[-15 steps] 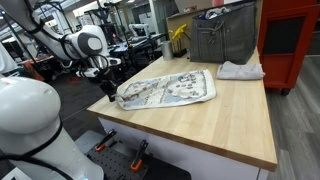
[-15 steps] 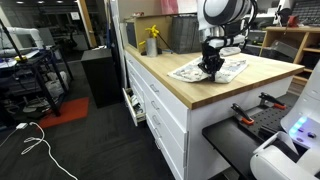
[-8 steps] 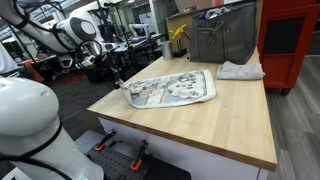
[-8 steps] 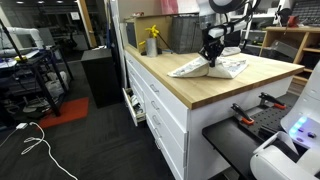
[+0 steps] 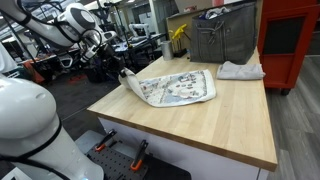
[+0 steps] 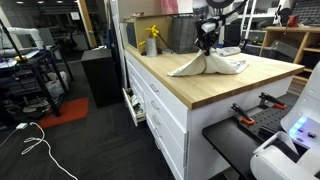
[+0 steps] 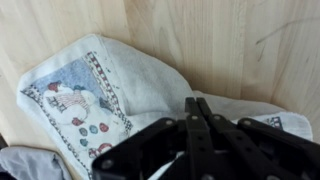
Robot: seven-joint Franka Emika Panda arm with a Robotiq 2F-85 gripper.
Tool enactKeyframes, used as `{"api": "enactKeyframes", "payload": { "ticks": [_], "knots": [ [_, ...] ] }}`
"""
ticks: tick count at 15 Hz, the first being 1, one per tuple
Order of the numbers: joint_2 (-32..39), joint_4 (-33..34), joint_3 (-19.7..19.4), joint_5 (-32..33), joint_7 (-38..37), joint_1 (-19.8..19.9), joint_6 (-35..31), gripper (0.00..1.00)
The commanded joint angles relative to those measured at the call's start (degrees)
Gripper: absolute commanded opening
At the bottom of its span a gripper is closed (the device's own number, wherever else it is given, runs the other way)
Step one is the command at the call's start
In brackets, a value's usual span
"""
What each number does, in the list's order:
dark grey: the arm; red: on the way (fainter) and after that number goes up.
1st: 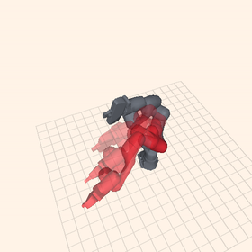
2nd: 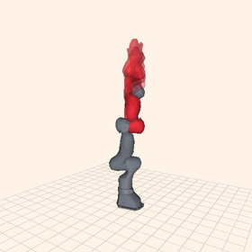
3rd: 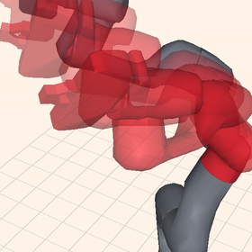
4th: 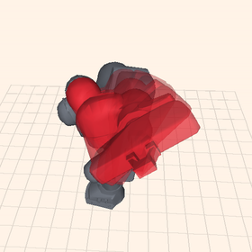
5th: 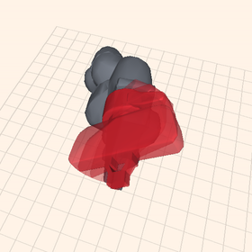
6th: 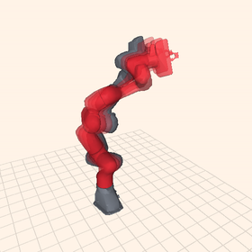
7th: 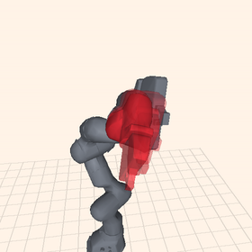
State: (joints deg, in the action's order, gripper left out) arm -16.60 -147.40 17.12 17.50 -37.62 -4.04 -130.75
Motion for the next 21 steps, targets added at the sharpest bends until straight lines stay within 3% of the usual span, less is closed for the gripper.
{"api": "enactKeyframes", "payload": {
  "ticks": [1, 5, 9, 15, 21],
  "knots": [
    [6.0, 6.79, 0.01, 7.6, -3.46, 2.92, 2.85, 0.01],
    [12.02, 12.38, -2.88, 14.91, -6.86, 4.12, 5.26, 0.01],
    [17.21, 17.7, -7.21, 17.9, -9.27, 3.13, 7.91, 0.01],
    [22.28, 22.57, -11.33, 18.75, -11.81, 1.22, 11.54, 0.01],
    [24.41, 23.06, -14.66, 15.28, -14.57, 1.31, 13.65, 0.01]
  ]
}}
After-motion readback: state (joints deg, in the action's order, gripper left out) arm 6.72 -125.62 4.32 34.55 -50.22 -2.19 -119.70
